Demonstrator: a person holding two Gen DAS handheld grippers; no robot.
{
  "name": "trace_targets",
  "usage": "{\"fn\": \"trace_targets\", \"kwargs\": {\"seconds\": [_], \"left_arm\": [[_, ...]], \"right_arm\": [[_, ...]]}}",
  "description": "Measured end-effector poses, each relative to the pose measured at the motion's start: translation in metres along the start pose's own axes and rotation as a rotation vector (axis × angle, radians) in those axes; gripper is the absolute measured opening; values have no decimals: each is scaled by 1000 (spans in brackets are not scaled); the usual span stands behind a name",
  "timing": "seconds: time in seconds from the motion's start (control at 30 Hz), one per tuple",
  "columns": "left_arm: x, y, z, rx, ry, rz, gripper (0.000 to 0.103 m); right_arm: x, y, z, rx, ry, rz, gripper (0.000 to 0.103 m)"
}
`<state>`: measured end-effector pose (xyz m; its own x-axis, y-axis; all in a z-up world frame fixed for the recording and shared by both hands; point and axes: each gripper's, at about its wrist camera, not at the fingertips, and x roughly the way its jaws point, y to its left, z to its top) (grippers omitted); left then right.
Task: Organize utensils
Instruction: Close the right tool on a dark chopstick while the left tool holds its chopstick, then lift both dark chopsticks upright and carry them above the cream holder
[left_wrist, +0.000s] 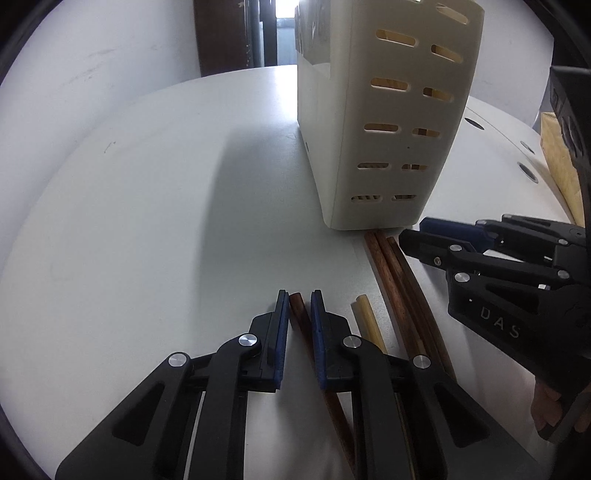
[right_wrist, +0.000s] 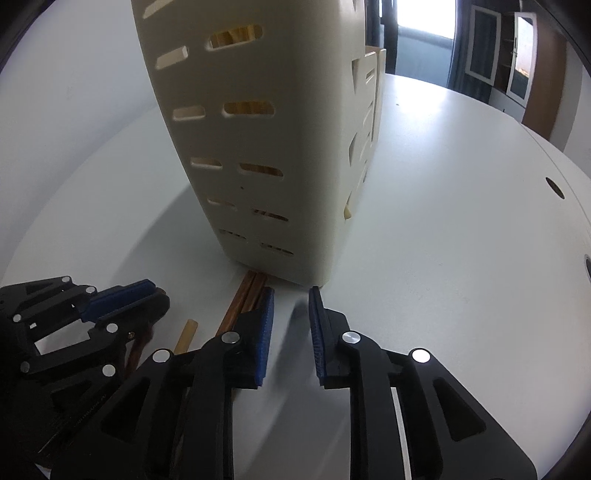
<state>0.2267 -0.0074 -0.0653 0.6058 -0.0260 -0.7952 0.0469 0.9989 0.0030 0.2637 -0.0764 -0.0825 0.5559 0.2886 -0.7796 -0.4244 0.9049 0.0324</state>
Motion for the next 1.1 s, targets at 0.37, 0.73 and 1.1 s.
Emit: {"fn": "trace_targets", "kwargs": {"seconds": [0.37, 0.73, 1.1], "left_arm": [[1, -9, 2, 12, -2, 6, 15], [2, -10, 3, 19, -3, 1, 18], [2, 3, 5, -22, 8, -48, 9]], "right_arm": [[-1, 10, 0, -45, -18, -35, 28], [0, 7, -3, -75, 9, -25, 41], [-3, 0, -1, -2, -33, 14, 8]]}}
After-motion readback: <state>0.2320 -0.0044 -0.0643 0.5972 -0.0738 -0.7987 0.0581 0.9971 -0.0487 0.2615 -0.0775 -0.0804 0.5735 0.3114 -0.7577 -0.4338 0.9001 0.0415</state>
